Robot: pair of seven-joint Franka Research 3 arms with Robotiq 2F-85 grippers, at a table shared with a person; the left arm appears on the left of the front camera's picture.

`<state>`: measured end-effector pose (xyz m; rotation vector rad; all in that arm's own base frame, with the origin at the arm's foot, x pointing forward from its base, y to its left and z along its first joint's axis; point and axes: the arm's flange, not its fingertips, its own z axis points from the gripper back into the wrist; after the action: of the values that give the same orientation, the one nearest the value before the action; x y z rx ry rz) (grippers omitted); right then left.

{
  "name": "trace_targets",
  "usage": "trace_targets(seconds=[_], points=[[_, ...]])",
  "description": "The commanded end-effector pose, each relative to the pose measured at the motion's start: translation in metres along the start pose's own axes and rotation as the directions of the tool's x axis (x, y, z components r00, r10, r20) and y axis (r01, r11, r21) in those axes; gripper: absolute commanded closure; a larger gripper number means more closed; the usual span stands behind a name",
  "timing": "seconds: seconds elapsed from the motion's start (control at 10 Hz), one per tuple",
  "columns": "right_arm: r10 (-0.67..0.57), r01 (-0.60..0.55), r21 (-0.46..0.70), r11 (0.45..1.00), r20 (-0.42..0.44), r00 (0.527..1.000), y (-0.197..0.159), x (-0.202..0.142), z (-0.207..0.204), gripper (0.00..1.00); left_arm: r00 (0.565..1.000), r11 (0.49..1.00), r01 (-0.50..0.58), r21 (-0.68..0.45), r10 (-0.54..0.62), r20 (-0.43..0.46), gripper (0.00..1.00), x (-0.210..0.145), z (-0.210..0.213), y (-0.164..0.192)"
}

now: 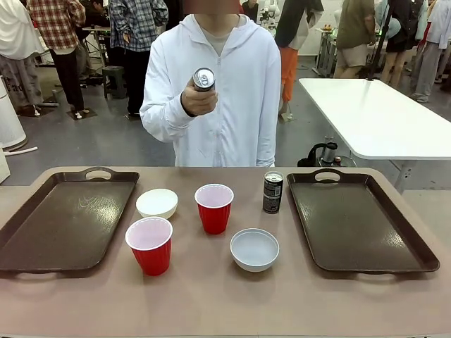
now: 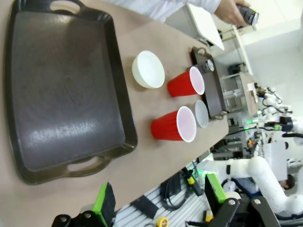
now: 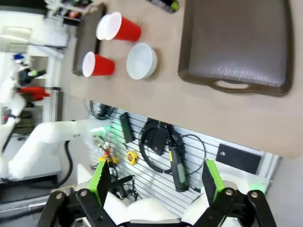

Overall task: Prepare tableware on both trays.
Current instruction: Pick up a Picnic Bowl from the table and place it on a Handle tray.

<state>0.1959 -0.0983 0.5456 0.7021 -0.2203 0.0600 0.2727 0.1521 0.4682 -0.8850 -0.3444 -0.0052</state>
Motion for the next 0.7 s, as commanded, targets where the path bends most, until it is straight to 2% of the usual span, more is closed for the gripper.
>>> trace_targets(seconds=[0.0,0.3,0.4,0.6], points=[[-0.027,0.02,-0.128,0.992,-0.051,0.998,0.026,0.049,-0.023,0.0,1.0,1.0,0.001,-0.014,-0.001,0.008,0.0,0.0,0.001,0.0],[0.099,-0.169,-0.324,0.931,-0.22,0.97,0.098,0.086,-0.1,0.0,1.0,1.0,0.001,-0.014,-0.001,0.008,0.0,0.0,0.001,0.0],[0.123,-0.209,-0.379,0.902,-0.237,0.964,0.117,0.089,-0.129,0.0,1.0,1.0,0.001,-0.014,-0.001,0.008,0.0,0.0,0.001,0.0],[0.143,-0.228,-0.53,0.817,-0.197,0.97,0.145,0.087,-0.185,0.0,1.0,1.0,0.001,-0.014,-0.001,0.008,0.0,0.0,0.001,0.0]])
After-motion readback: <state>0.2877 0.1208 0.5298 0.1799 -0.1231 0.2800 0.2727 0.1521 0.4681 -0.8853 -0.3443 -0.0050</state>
